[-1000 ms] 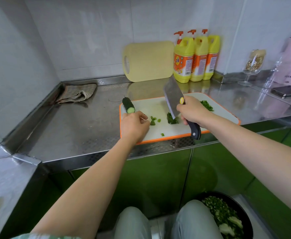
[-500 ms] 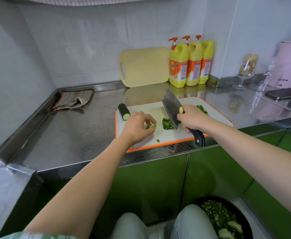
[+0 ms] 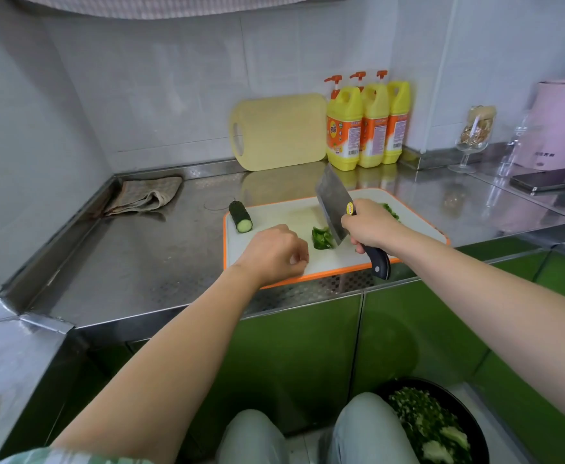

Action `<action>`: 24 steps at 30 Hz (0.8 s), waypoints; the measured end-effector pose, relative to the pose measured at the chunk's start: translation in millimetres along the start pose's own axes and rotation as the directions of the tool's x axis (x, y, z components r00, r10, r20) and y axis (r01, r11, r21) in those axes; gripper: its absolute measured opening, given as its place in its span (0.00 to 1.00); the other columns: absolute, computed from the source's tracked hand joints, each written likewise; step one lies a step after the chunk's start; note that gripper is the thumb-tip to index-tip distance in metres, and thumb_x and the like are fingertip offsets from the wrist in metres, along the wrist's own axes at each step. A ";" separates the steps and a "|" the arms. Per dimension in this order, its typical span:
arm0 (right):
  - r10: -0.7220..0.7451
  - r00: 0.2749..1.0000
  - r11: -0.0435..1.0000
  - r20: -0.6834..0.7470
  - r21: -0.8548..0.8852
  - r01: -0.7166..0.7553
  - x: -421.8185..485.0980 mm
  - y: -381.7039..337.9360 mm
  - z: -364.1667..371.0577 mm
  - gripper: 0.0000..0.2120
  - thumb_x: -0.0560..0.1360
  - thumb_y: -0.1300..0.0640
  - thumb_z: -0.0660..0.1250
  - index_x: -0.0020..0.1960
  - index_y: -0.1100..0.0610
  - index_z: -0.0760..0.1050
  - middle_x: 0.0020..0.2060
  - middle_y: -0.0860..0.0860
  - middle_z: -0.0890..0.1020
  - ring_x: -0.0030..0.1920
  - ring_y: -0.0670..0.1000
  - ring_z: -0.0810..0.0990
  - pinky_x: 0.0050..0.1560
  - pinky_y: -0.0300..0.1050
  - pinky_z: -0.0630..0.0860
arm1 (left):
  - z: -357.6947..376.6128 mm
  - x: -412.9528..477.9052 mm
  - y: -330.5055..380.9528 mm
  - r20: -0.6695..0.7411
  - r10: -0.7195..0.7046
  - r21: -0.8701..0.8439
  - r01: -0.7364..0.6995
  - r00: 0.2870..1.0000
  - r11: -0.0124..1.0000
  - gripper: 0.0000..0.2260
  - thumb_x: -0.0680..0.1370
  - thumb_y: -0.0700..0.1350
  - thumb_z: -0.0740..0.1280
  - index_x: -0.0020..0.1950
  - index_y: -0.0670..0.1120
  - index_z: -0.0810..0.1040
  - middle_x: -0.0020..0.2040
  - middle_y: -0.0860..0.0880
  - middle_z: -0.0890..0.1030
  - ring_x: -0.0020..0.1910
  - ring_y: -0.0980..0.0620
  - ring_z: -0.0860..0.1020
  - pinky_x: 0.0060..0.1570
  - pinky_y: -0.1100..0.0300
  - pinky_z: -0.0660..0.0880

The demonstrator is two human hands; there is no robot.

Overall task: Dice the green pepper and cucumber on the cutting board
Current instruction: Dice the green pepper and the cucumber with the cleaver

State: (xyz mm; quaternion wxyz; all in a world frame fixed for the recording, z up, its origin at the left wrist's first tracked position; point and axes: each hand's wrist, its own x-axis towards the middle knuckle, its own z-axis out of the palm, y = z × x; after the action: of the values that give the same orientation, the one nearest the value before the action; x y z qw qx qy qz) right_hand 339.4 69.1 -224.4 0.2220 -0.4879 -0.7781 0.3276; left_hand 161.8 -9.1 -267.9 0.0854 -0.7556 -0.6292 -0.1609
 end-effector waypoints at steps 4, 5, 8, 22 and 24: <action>-0.001 1.000 1.000 -0.008 0.031 0.002 0.1 5.9 -5.0 0.11 0.74 0.65 0.55 0.34 0.59 0.64 0.28 0.59 0.73 0.28 0.55 0.70 0.34 0.46 0.70 | -1.6 11.2 7.4 0.064 -0.043 0.048 0.040 0.997 0.998 0.09 0.71 0.42 0.65 0.46 0.51 0.83 0.41 0.52 0.83 0.45 0.47 0.79 0.41 0.59 0.73; -0.003 1.000 0.999 -0.012 0.036 0.004 0.3 7.2 -6.3 0.10 0.74 0.65 0.54 0.34 0.59 0.64 0.28 0.59 0.73 0.28 0.55 0.70 0.34 0.45 0.70 | -1.1 13.6 8.3 0.064 -0.057 0.044 0.054 0.996 0.998 0.09 0.71 0.42 0.66 0.47 0.50 0.83 0.42 0.52 0.83 0.45 0.47 0.79 0.41 0.59 0.73; 0.000 0.999 1.000 -0.033 0.029 0.001 1.6 10.5 -10.8 0.08 0.74 0.65 0.54 0.37 0.60 0.65 0.28 0.59 0.74 0.26 0.55 0.72 0.33 0.45 0.71 | 3.3 22.5 11.9 -0.056 -0.151 -0.077 0.146 0.987 0.986 0.08 0.72 0.41 0.67 0.46 0.47 0.84 0.42 0.49 0.84 0.44 0.45 0.80 0.43 0.56 0.75; 0.036 0.998 0.999 -0.058 0.007 -0.035 4.5 27.1 -22.8 0.13 0.77 0.64 0.54 0.34 0.57 0.65 0.26 0.56 0.72 0.25 0.55 0.72 0.32 0.42 0.69 | 10.3 75.1 21.0 -0.028 -0.280 -0.274 0.262 0.960 0.925 0.16 0.73 0.37 0.62 0.54 0.51 0.83 0.54 0.49 0.83 0.56 0.47 0.78 0.54 0.52 0.75; 0.042 0.997 0.999 -0.063 0.015 -0.042 5.2 26.5 -21.2 0.13 0.78 0.63 0.54 0.35 0.57 0.64 0.26 0.56 0.72 0.24 0.54 0.72 0.30 0.41 0.69 | 8.2 68.2 15.0 0.101 -0.140 -0.150 0.154 0.985 0.977 0.19 0.72 0.36 0.63 0.58 0.52 0.81 0.62 0.48 0.79 0.63 0.45 0.73 0.60 0.51 0.71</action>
State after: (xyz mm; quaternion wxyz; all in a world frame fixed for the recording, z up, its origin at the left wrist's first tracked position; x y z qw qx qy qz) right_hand 367.6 88.2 -228.9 0.2430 -0.5126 -0.7579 0.3221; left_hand 188.3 53.7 -250.5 -0.0151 -0.7177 -0.6720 -0.1816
